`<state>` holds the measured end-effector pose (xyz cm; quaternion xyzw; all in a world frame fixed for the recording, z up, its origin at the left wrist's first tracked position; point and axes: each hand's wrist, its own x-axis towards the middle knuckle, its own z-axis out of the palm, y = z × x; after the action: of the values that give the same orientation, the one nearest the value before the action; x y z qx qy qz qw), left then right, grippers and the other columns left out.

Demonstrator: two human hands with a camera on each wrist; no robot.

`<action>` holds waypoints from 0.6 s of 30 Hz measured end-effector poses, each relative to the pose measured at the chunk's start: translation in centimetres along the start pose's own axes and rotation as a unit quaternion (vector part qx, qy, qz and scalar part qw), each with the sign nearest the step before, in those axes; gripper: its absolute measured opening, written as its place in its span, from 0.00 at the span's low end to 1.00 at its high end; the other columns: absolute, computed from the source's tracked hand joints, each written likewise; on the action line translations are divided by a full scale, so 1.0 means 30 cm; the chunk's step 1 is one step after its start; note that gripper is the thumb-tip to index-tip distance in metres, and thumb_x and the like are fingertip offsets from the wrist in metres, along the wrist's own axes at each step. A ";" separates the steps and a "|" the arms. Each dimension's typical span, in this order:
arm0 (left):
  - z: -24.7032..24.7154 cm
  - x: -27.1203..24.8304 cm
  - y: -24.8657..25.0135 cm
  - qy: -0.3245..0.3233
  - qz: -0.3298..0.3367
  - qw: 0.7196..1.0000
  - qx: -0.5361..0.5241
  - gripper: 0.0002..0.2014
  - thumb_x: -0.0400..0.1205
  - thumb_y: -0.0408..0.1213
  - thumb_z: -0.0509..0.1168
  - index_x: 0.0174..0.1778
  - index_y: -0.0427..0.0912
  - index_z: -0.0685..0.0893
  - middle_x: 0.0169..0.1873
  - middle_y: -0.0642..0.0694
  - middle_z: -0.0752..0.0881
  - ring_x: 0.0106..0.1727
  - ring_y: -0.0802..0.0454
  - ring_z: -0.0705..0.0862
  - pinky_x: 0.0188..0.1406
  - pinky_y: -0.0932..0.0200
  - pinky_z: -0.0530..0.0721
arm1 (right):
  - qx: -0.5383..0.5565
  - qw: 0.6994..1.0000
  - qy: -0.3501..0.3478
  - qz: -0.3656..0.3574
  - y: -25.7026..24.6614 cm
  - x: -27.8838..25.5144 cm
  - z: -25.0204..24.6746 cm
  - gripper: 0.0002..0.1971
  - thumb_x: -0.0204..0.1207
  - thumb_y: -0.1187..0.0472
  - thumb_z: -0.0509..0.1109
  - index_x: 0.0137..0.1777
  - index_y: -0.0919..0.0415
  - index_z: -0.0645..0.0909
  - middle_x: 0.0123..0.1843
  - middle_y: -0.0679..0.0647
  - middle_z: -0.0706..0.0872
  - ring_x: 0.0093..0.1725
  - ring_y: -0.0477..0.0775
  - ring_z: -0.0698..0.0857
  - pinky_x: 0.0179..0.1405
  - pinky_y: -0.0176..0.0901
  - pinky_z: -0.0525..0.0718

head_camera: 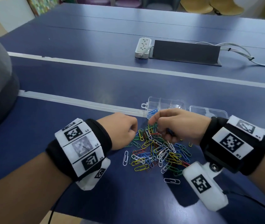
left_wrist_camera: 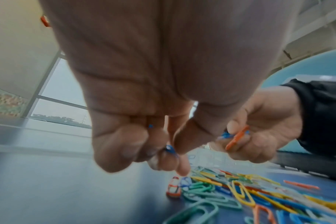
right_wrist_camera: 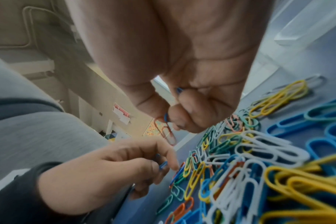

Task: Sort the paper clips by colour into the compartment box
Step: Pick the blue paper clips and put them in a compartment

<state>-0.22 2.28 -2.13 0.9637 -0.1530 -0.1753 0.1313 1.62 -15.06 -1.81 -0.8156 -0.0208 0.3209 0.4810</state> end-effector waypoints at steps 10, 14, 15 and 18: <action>0.000 0.040 0.014 -0.004 0.000 0.997 0.077 0.08 0.80 0.38 0.60 0.43 0.43 0.84 0.45 0.44 0.87 0.48 0.46 0.81 0.44 0.61 0.74 | -0.174 0.979 0.092 -0.045 -0.047 0.046 -0.076 0.15 0.74 0.70 0.56 0.38 0.51 0.80 0.30 0.57 0.85 0.31 0.57 0.84 0.44 0.47 0.86; -0.017 0.031 0.027 0.019 0.002 0.998 0.064 0.06 0.79 0.36 0.59 0.37 0.46 0.79 0.36 0.48 0.80 0.41 0.49 0.76 0.41 0.63 0.71 | -0.299 0.938 0.158 -0.073 -0.103 0.073 -0.070 0.12 0.74 0.64 0.61 0.51 0.50 0.83 0.40 0.52 0.81 0.43 0.55 0.81 0.51 0.39 0.79; -0.027 0.033 0.035 0.028 0.002 0.998 0.062 0.06 0.79 0.36 0.59 0.39 0.44 0.81 0.38 0.47 0.82 0.43 0.47 0.78 0.41 0.64 0.71 | -0.320 0.930 0.167 -0.072 -0.117 0.080 -0.063 0.14 0.73 0.63 0.63 0.55 0.51 0.84 0.45 0.54 0.83 0.47 0.56 0.82 0.52 0.39 0.78; -0.066 0.058 0.059 0.047 0.003 0.998 0.049 0.10 0.80 0.35 0.59 0.49 0.42 0.86 0.48 0.45 0.88 0.52 0.46 0.84 0.47 0.60 0.77 | -0.350 0.918 0.174 -0.067 -0.146 0.108 -0.047 0.17 0.72 0.65 0.66 0.59 0.51 0.82 0.57 0.55 0.86 0.58 0.58 0.84 0.58 0.42 0.80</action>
<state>1.63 0.46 -0.32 0.9757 -0.1579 -0.1213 0.0912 6.16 -12.69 0.53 -0.9715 -0.1025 0.1131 0.1814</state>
